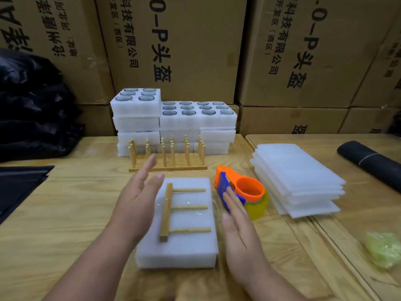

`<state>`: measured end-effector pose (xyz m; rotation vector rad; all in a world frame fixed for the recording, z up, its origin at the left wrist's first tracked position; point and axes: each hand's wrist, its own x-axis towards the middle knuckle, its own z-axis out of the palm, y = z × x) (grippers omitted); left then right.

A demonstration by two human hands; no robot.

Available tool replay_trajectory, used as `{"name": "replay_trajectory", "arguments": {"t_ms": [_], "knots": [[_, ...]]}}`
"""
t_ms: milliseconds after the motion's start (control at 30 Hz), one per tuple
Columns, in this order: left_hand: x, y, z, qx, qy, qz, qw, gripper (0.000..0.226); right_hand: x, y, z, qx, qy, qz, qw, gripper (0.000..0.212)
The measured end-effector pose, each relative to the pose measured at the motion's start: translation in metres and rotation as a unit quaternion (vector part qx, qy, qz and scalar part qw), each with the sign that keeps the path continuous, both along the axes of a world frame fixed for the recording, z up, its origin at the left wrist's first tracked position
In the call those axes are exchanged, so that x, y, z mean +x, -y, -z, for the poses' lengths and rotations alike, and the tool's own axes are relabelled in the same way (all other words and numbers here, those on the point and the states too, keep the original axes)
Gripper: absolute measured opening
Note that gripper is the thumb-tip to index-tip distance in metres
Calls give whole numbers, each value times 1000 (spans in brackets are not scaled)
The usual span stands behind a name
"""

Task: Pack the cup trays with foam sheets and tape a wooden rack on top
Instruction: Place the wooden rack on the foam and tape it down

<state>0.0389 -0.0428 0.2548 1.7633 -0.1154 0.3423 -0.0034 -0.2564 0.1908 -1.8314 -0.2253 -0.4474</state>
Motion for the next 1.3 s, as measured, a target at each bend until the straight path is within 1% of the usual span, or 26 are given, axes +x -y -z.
{"name": "replay_trajectory", "arguments": {"t_ms": [67,133,167,233,300,367,400,500,567,633,700,833,900,933,967,1000,1033,1067,1100,1133,1167,1200,1233,1267,1300], "knots": [[-2,-15,18,-79,-54,-12,995,47,-3,-4,4,88,-63,-61,992,49],[-5,-24,35,-128,-113,-11,985,51,0,-7,3,127,-104,-106,981,55],[-8,-25,42,-150,-139,-6,979,54,3,-9,2,149,-124,-133,972,53],[-12,-24,53,-175,-177,-2,969,62,4,-15,0,225,-171,-201,938,46],[-16,-18,60,-226,-210,-4,951,50,4,-20,-2,273,-190,-237,913,42],[-17,-9,67,-273,-235,-4,933,38,0,-22,-6,291,-194,-264,899,42],[-16,-6,71,-287,-241,-5,927,37,-1,-23,-5,300,-203,-261,895,43],[-11,-6,74,-325,-244,-35,913,42,4,-21,11,287,-218,-182,915,40],[-9,-8,72,-318,-261,-35,911,40,9,-20,22,254,-208,-140,934,48],[-12,-11,73,-297,-270,-28,916,36,13,-23,26,218,-214,-127,944,55],[-19,-14,74,-287,-265,-32,920,35,18,-26,27,205,-231,-113,944,56],[-32,-35,63,-251,-253,-71,932,48,28,-46,29,173,-261,-148,938,59],[-41,-52,56,-217,-237,-67,944,55,34,-65,29,148,-273,-175,934,61],[-44,-60,52,-192,-221,-79,953,58,37,-76,25,138,-279,-189,931,64],[-46,-69,46,-146,-203,-104,963,61,39,-87,21,133,-286,-207,926,70],[-49,-78,42,-76,-185,-134,970,65,42,-98,17,127,-297,-223,920,76],[-52,-87,37,14,-166,-155,974,69,44,-108,11,115,-301,-235,917,80],[-57,-90,29,111,-147,-154,971,75,46,-118,7,99,-299,-247,916,81],[-61,-90,22,205,-135,-135,960,81,49,-128,3,81,-296,-268,913,78],[-62,-86,18,297,-135,-108,939,85,51,-136,0,61,-299,-292,906,67],[-63,-79,19,381,-141,-87,910,84,54,-142,-1,50,-304,-313,898,55],[-63,-71,23,442,-148,-78,881,86,58,-144,0,43,-305,-327,893,47],[-64,-64,30,481,-149,-82,860,92,62,-141,2,31,-296,-328,897,44],[-65,-59,37,512,-142,-95,842,101,67,-134,2,-6,-270,-314,910,41],[-65,-57,41,541,-128,-109,824,106,72,-122,4,-69,-228,-293,926,37]]}}
